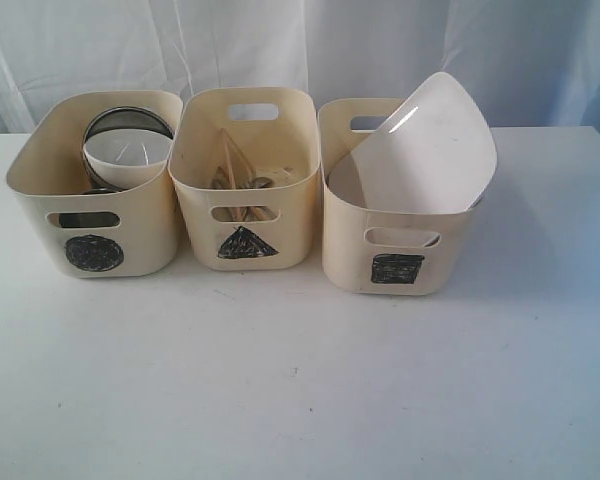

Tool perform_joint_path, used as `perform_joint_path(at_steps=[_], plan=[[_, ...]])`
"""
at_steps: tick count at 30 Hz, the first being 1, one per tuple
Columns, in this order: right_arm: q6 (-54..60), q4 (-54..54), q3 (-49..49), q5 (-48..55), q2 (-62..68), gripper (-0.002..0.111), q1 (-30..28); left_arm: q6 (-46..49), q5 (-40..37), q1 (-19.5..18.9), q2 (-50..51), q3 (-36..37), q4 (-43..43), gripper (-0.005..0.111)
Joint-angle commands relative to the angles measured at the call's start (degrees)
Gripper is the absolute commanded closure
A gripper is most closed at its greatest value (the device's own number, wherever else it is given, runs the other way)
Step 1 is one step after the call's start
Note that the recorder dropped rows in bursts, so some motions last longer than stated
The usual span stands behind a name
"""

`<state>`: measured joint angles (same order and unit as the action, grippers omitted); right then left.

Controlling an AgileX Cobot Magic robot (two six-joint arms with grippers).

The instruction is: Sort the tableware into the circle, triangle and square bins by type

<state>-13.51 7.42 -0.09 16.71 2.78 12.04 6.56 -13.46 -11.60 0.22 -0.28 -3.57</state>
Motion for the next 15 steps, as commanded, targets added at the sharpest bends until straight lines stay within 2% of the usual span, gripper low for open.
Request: perform_joint_path(at_steps=[1, 9, 15], plan=[[1.45, -0.32, 0.09, 0.27, -0.33, 0.108, -0.01, -0.14, 0.15, 0.34, -0.22, 0.28, -0.63, 0.107], [3.95, 0.18, 0.09, 1.15, -0.33, 0.108, -0.01, -0.14, 0.15, 0.34, -0.22, 0.28, -0.63, 0.107], [12.49, 0.18, 0.09, 1.14, -0.33, 0.108, -0.01, -0.14, 0.15, 0.34, -0.22, 0.28, -0.63, 0.107]])
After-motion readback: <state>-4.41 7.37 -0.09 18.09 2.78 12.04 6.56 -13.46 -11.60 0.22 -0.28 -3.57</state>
